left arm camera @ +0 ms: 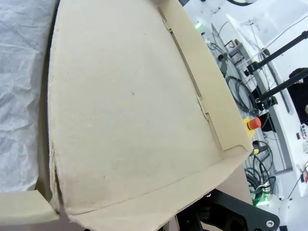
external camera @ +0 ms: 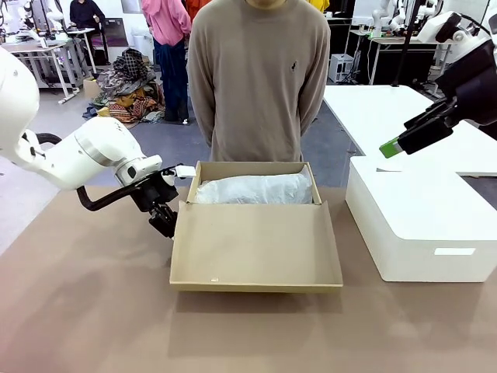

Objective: Pack the shoes into the box.
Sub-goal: Close the Shoes Box.

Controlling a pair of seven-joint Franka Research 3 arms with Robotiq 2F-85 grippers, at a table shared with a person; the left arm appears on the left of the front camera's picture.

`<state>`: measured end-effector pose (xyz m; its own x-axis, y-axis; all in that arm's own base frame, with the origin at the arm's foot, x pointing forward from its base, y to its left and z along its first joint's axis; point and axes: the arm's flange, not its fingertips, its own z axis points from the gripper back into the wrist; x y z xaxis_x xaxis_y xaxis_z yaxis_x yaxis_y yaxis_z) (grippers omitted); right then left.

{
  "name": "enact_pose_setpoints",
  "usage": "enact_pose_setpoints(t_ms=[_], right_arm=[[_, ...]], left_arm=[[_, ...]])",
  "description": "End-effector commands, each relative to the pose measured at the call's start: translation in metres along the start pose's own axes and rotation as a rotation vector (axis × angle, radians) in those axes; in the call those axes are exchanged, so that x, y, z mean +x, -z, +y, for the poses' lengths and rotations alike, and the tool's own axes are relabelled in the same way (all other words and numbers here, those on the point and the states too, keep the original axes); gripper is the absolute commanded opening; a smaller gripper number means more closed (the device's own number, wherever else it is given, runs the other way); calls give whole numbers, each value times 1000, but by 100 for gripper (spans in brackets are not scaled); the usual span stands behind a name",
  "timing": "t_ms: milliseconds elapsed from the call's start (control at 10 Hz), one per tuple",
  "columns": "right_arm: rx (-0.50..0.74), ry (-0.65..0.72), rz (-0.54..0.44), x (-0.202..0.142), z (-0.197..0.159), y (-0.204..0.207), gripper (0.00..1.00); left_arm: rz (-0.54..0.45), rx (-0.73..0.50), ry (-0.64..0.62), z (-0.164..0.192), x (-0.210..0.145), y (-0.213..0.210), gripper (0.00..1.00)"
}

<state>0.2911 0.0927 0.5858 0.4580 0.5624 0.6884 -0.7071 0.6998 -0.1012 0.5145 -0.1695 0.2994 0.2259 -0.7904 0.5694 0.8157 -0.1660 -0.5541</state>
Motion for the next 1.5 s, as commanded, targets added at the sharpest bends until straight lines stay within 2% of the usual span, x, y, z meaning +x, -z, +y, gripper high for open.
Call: enact_pose_setpoints(t_ms=[0, 600, 1000, 1400], right_arm=[[9, 0, -5, 0, 0, 0, 100], [9, 0, -5, 0, 0, 0, 100], [9, 0, -5, 0, 0, 0, 100], [9, 0, -5, 0, 0, 0, 100]], left_arm=[[-59, -7, -8, -10, 6, -6, 0], [-195, -18, 6, -27, 16, -21, 0], [-323, 52, -34, -37, 17, -31, 0], [-409, 140, -30, -46, 22, -49, 0]])
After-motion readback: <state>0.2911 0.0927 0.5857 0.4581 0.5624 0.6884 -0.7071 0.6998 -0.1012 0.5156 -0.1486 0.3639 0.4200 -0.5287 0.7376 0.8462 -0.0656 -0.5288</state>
